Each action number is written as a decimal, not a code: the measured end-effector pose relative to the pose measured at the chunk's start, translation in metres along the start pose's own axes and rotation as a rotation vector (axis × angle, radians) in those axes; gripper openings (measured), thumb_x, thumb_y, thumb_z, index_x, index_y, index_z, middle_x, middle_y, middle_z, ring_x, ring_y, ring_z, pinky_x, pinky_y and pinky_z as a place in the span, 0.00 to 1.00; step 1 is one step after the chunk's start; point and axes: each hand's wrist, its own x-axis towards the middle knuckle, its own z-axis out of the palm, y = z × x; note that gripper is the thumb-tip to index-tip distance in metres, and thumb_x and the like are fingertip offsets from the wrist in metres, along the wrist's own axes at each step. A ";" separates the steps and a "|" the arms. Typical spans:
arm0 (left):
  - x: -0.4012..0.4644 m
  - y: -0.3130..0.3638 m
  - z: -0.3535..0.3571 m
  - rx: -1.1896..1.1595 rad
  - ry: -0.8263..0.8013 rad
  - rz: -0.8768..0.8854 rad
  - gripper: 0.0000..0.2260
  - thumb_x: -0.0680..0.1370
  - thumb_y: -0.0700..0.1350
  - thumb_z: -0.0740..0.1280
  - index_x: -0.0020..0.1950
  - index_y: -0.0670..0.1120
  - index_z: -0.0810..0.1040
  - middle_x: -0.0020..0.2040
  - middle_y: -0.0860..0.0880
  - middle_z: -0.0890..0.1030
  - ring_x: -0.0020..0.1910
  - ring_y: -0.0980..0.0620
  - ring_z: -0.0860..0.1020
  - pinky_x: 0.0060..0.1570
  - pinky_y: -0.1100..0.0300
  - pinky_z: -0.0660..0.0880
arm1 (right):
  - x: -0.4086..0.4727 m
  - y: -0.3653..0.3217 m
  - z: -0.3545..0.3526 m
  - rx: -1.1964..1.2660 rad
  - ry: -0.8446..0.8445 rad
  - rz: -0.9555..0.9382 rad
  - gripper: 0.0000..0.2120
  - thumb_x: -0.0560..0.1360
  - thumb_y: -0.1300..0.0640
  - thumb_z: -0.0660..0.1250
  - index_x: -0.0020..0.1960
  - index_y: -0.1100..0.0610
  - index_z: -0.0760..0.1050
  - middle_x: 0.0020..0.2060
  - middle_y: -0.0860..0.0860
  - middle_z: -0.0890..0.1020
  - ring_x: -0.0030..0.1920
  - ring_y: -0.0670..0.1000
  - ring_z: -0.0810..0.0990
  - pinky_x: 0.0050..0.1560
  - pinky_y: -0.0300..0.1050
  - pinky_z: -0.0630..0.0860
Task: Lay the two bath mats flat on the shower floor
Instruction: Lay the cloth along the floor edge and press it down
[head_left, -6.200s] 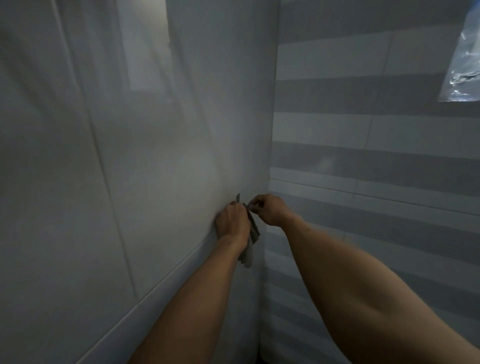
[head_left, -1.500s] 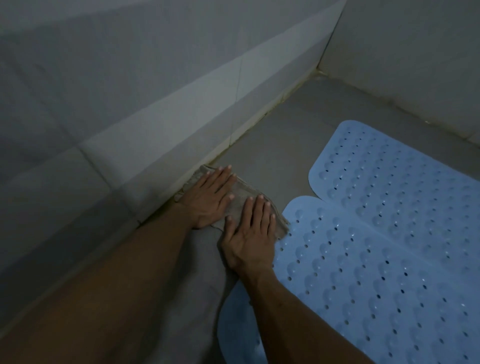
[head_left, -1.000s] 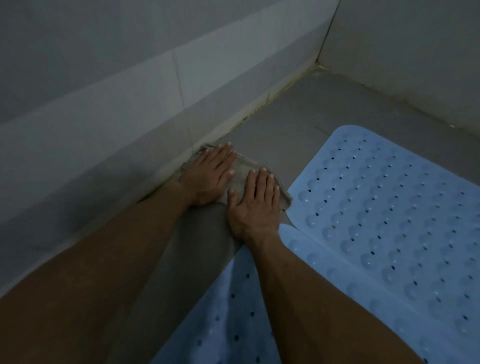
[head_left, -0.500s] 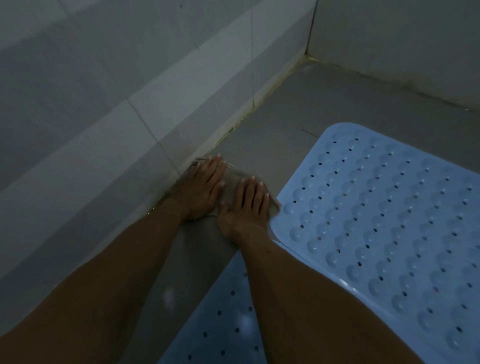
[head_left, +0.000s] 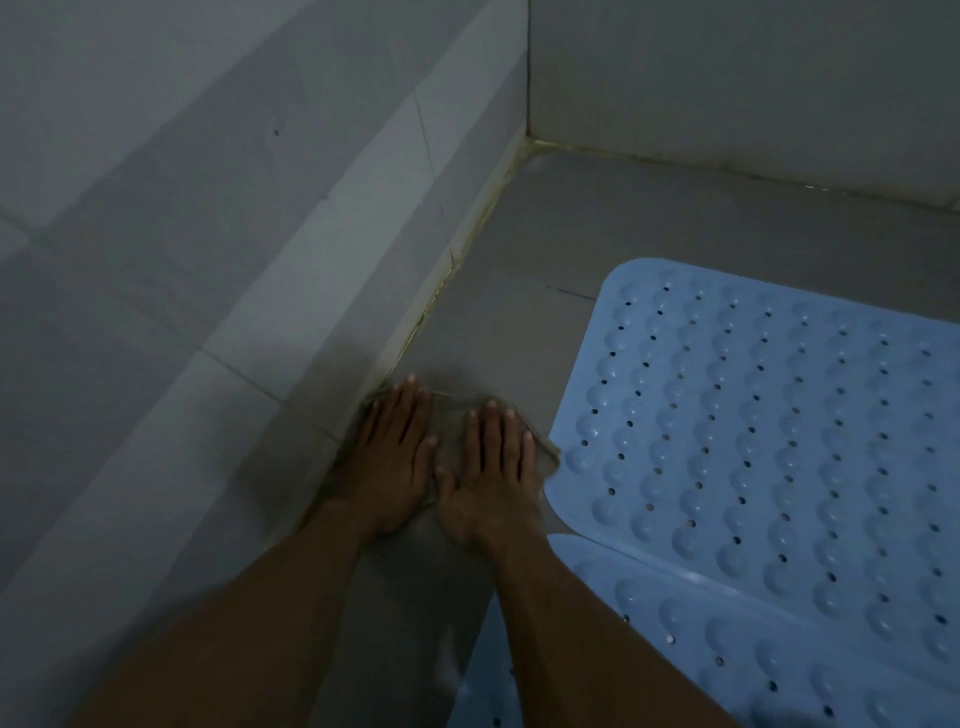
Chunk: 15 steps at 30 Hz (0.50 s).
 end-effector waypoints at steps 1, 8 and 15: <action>0.001 0.000 0.000 -0.006 0.006 0.003 0.28 0.81 0.57 0.36 0.79 0.47 0.37 0.79 0.48 0.35 0.78 0.52 0.35 0.77 0.52 0.39 | 0.000 0.001 0.002 0.001 0.008 -0.006 0.34 0.78 0.38 0.33 0.77 0.54 0.28 0.76 0.53 0.28 0.75 0.54 0.25 0.76 0.56 0.30; 0.022 -0.007 0.002 -0.075 0.000 0.001 0.29 0.80 0.58 0.36 0.80 0.48 0.40 0.79 0.50 0.37 0.78 0.53 0.37 0.78 0.52 0.44 | 0.006 0.000 0.003 0.026 0.173 0.016 0.34 0.81 0.39 0.41 0.80 0.55 0.39 0.79 0.52 0.37 0.78 0.53 0.32 0.75 0.53 0.32; 0.031 -0.005 -0.002 -0.107 0.009 -0.011 0.30 0.79 0.59 0.35 0.80 0.49 0.39 0.79 0.52 0.36 0.77 0.56 0.34 0.75 0.58 0.36 | 0.021 0.003 -0.006 0.045 0.151 -0.003 0.33 0.82 0.40 0.43 0.80 0.54 0.34 0.79 0.52 0.33 0.77 0.52 0.29 0.72 0.50 0.25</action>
